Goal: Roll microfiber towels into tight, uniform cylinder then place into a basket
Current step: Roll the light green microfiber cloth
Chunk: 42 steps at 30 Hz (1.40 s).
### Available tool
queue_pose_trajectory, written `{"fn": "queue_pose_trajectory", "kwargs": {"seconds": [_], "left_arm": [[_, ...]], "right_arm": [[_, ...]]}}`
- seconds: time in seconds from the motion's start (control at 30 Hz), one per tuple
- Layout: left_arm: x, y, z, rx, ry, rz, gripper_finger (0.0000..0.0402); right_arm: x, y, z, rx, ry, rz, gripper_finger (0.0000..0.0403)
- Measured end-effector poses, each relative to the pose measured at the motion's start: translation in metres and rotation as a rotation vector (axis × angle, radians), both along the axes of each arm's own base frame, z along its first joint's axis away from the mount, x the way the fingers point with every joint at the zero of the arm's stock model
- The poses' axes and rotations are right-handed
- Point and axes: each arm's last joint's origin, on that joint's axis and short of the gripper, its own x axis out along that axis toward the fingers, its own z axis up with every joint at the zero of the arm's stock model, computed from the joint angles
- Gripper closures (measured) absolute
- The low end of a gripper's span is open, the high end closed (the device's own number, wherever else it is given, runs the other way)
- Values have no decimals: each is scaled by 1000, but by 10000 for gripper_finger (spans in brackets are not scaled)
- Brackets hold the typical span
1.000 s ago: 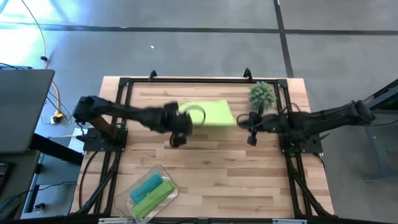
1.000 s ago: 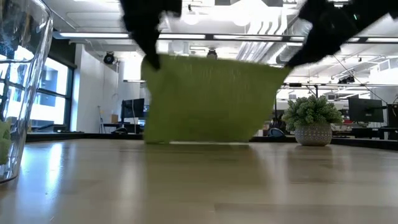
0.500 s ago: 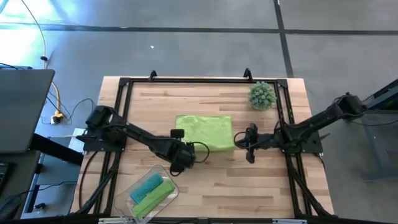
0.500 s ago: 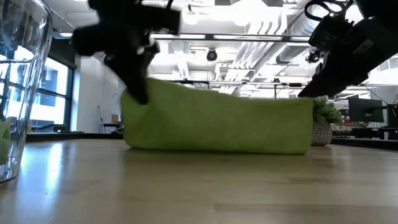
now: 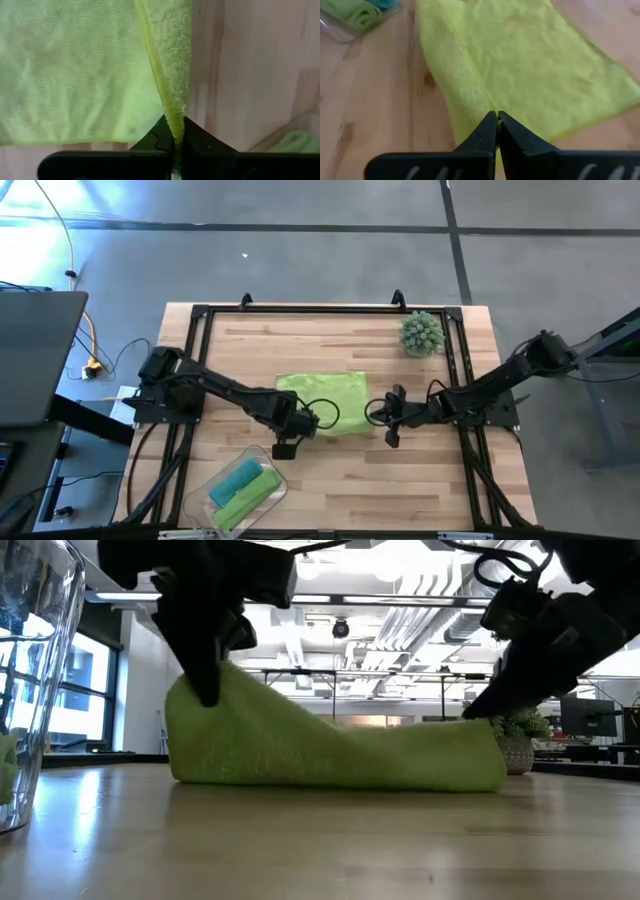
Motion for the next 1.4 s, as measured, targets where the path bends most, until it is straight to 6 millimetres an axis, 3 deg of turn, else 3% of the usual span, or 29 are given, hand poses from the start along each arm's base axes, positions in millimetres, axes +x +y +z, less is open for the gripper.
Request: {"fn": "queue_pose_trajectory", "kwargs": {"seconds": [0.27,0.53,0.7,0.9,1.17,1.4], "left_arm": [[3,27,-7,30,55,-29,401],[-1,61,-12,132,123,76,401],[-1,76,-13,110,129,120,401],[-1,88,-19,61,123,121,401],[-7,93,-30,28,144,117,401],[-8,102,-30,148,147,145,401]], "right_arm": [[5,-17,2,-143,-28,-122,403],[10,-42,1,-172,-5,-194,403],[11,-52,1,-132,-1,-212,403],[18,-57,-4,-115,-19,-238,403],[29,-58,-28,-134,8,-260,403],[31,-65,-30,-155,-7,-319,403]]}}
